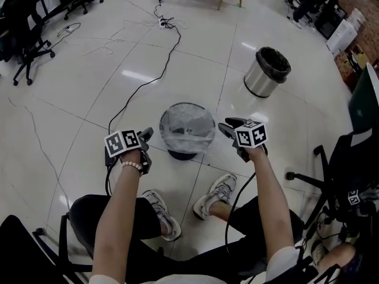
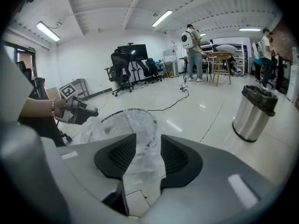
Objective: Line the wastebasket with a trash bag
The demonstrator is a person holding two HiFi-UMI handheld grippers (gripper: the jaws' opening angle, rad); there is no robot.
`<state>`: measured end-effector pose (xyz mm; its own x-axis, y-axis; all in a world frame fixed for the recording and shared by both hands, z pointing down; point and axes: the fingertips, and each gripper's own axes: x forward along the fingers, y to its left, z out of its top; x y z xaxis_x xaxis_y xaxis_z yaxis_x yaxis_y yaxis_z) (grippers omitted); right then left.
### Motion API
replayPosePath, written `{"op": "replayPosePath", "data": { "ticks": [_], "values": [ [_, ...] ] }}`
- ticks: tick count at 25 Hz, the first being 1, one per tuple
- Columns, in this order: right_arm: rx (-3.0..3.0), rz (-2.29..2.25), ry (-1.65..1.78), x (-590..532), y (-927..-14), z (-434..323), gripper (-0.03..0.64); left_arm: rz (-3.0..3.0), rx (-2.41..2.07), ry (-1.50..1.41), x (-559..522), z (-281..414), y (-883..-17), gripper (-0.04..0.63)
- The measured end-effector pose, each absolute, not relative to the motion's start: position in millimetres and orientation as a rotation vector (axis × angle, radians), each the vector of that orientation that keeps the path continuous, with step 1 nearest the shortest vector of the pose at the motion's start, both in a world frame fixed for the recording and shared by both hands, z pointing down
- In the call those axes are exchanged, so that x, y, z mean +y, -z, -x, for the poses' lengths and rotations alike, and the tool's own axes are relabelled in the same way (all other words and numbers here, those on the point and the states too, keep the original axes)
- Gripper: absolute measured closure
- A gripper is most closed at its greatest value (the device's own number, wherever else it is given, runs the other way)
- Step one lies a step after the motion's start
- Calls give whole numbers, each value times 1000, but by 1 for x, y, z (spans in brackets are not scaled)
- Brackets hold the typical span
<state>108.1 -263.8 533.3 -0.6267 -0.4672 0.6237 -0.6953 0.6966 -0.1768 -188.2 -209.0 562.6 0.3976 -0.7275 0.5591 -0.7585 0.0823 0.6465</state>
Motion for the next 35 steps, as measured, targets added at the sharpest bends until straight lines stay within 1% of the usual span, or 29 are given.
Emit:
{"op": "replayPosePath", "data": {
  "ticks": [3, 4, 5, 6, 7, 10, 17, 20, 22, 25, 26, 27, 28, 29, 30, 31, 32, 33, 35],
  "values": [
    [-2347, -842, -577, -243, -548, -99, 443, -1660, -1253, -142, -210, 156, -567, 371],
    [-2333, -822, -578, -236, -556, -96, 424, -1657, -1240, -166, -207, 149, -571, 371],
    [-2313, -798, -573, -228, -563, -95, 435, -1655, -1229, -180, -202, 145, -576, 392],
    [-2293, -771, -561, -221, -570, -94, 541, -1657, -1221, -193, -195, 141, -580, 482],
    [-2281, -747, -547, -215, -576, -93, 614, -1663, -1218, -211, -189, 140, -585, 582],
    [-2290, -689, -556, -200, -585, -89, 615, -1681, -1205, -274, -173, 136, -598, 583],
    [-2289, -370, -774, -147, -617, -79, 615, -1747, -1093, -421, -149, 110, -625, 583],
    [-2160, -455, -730, -157, -646, -99, 615, -1725, -1111, -534, -145, 116, -646, 583],
    [-2158, -552, -710, -173, -653, -104, 615, -1695, -1175, -516, -152, 127, -656, 580],
    [-2280, -656, -732, -199, -642, -93, 615, -1691, -1240, -353, -174, 134, -652, 578],
    [-2314, -660, -734, -203, -639, -89, 615, -1708, -1242, -310, -182, 133, -649, 570],
    [-2334, -644, -741, -205, -638, -85, 611, -1722, -1242, -286, -187, 133, -646, 516],
    [-2340, -614, -753, -204, -639, -82, 577, -1723, -1247, -279, -191, 136, -645, 452],
    [-2332, -582, -767, -202, -640, -82, 542, -1703, -1265, -285, -192, 144, -646, 403],
    [-2316, -554, -782, -199, -642, -85, 528, -1667, -1294, -294, -191, 156, -647, 367],
    [-2296, -531, -800, -196, -643, -90, 519, -1624, -1325, -297, -189, 171, -648, 360],
    [-2279, -513, -820, -193, -642, -97, 477, -1583, -1347, -288, -186, 185, -648, 327],
    [-2268, -504, -840, -192, -637, -105, 457, -1549, -1359, -261, -183, 197, -645, 297],
    [-2274, -518, -878, -196, -621, -121, 457, -1521, -1367, -169, -179, 214, -629, 285]
  ]
}}
